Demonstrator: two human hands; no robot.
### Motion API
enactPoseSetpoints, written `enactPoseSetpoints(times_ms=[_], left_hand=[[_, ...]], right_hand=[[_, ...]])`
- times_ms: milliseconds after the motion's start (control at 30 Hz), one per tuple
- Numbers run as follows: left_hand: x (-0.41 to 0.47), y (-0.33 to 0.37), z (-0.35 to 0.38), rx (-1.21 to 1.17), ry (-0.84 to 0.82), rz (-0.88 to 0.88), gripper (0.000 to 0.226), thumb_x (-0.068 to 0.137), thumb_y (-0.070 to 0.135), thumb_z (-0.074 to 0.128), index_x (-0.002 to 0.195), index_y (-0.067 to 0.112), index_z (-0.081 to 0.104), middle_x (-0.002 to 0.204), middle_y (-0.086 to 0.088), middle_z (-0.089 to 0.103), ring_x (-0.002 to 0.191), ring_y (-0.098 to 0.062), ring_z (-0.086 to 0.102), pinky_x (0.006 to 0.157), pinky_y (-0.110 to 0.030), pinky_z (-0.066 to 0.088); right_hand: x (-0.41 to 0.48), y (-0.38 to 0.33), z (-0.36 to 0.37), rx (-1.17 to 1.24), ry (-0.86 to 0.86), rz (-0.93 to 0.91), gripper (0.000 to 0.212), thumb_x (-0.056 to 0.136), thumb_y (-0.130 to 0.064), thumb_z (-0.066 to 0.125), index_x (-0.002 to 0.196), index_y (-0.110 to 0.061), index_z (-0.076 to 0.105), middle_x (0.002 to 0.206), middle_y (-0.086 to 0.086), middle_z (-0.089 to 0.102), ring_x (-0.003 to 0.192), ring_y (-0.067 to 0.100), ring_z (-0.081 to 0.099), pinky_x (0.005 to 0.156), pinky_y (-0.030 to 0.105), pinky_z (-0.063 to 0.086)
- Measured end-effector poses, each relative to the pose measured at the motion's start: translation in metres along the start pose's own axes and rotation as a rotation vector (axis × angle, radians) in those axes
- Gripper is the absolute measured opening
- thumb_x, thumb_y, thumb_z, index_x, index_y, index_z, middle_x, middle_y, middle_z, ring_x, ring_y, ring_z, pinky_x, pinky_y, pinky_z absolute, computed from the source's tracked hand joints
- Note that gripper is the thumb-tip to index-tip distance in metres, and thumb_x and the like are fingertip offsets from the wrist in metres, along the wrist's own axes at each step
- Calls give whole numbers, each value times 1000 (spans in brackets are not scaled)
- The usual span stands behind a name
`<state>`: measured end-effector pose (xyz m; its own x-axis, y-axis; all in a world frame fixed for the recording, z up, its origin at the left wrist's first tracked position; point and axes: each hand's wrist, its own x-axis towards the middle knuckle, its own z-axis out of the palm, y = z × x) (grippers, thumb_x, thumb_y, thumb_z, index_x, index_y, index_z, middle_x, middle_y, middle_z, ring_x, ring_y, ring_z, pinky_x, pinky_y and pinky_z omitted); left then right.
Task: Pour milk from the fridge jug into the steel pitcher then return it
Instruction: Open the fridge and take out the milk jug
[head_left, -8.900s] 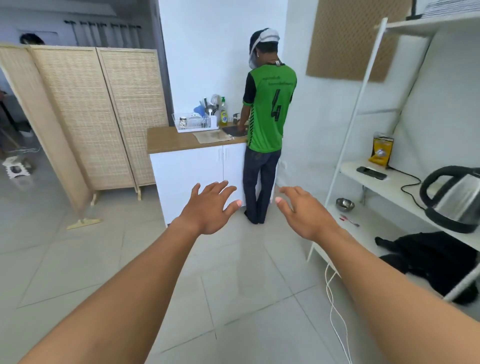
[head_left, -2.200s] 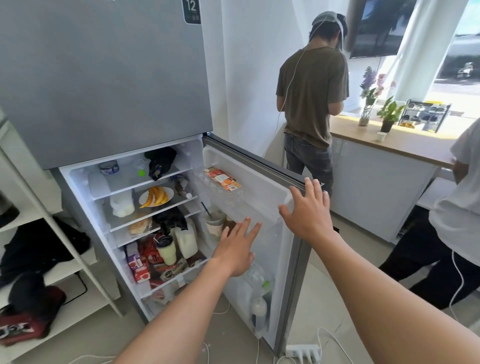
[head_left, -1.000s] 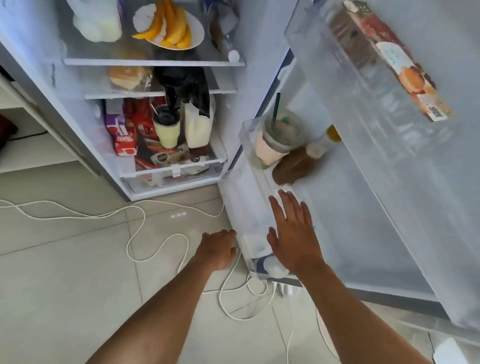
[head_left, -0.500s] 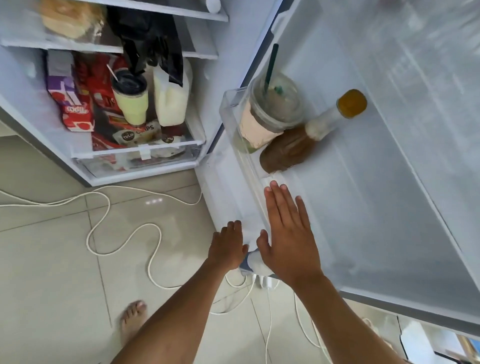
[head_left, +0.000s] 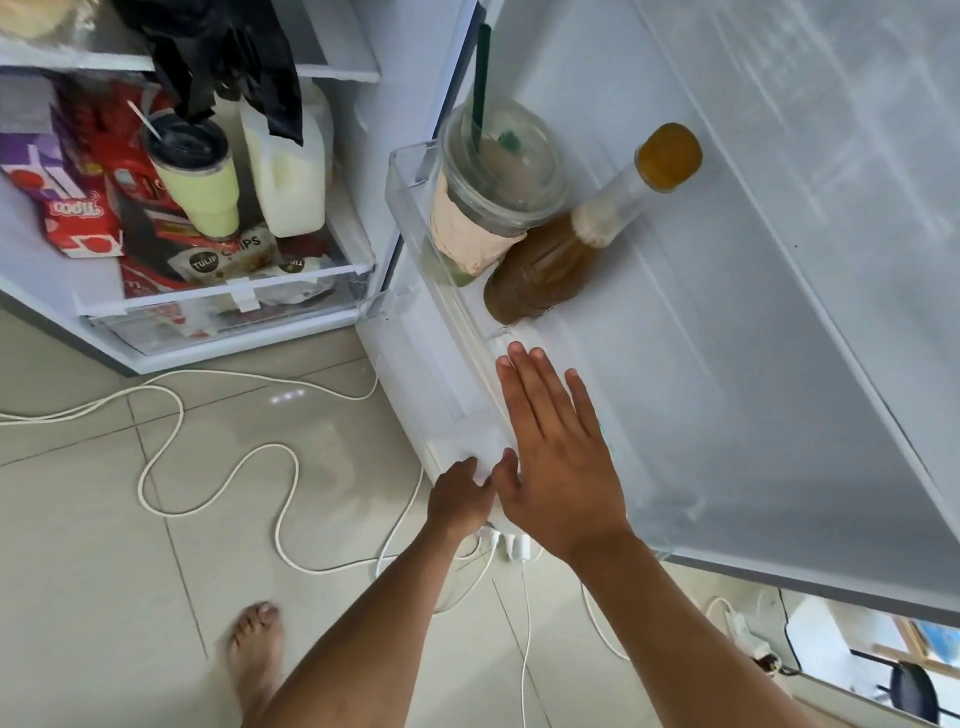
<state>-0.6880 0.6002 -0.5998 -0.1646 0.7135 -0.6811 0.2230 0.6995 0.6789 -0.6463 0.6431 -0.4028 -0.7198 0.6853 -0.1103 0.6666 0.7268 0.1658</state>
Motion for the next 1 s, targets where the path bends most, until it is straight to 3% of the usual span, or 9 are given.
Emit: enactPoseSetpoints(times_ms=[67,133,300,500,600,700,900,1000], left_hand=[[-10,3,-11,-179,25,-46,69,77,71,43,118,19,63,119,-1,68,111,-24,63,96,-41,50],[-13,3,-21,-250,54,-58,63,79,71,45,112,22,65,118,1,69,112,-23,63,98,-42,49],[-11,0,-43,-204,123,-90,53,91,60,54,106,10,66,112,-10,71,108,-31,63,94,-41,48],[-18,-8,-70,-293,123,-42,53,86,62,60,106,15,73,108,-4,74,106,-27,67,98,-46,50],[-24,-8,-85,-415,133,3,34,92,45,64,88,12,72,98,-2,75,99,-25,68,88,-34,51],[-32,2,-100,-551,174,37,34,94,35,65,78,6,71,84,0,71,82,-18,63,73,-25,44],[-54,9,-119,-556,233,61,31,84,38,72,62,16,69,75,1,71,73,-17,61,72,-29,45],[-72,7,-136,-597,317,6,26,86,35,71,70,15,70,79,1,71,77,-20,62,74,-30,47]], right_hand=[[0,0,0,11,-7,-5,88,79,-27,51,154,-12,9,162,2,2,151,19,3,120,48,18],[0,2,1,6,-6,-5,90,78,-28,54,154,-12,9,162,3,3,151,20,3,120,47,17],[0,2,3,7,14,6,85,81,-33,56,154,-13,17,162,2,7,150,19,2,121,45,14],[0,3,3,37,12,15,82,83,-35,56,154,-14,21,162,3,11,149,15,-5,122,45,11],[-1,1,1,48,26,13,82,82,-38,56,153,-13,23,162,4,16,150,19,7,121,46,15],[0,-3,-1,65,38,15,81,80,-38,60,151,-13,29,160,6,22,149,23,17,120,47,18],[-1,-10,-3,89,51,13,80,81,-36,60,151,-12,30,160,6,24,148,23,20,120,48,20],[0,-9,-2,67,36,23,78,82,-35,64,150,-12,33,158,7,27,147,25,24,119,48,21]])
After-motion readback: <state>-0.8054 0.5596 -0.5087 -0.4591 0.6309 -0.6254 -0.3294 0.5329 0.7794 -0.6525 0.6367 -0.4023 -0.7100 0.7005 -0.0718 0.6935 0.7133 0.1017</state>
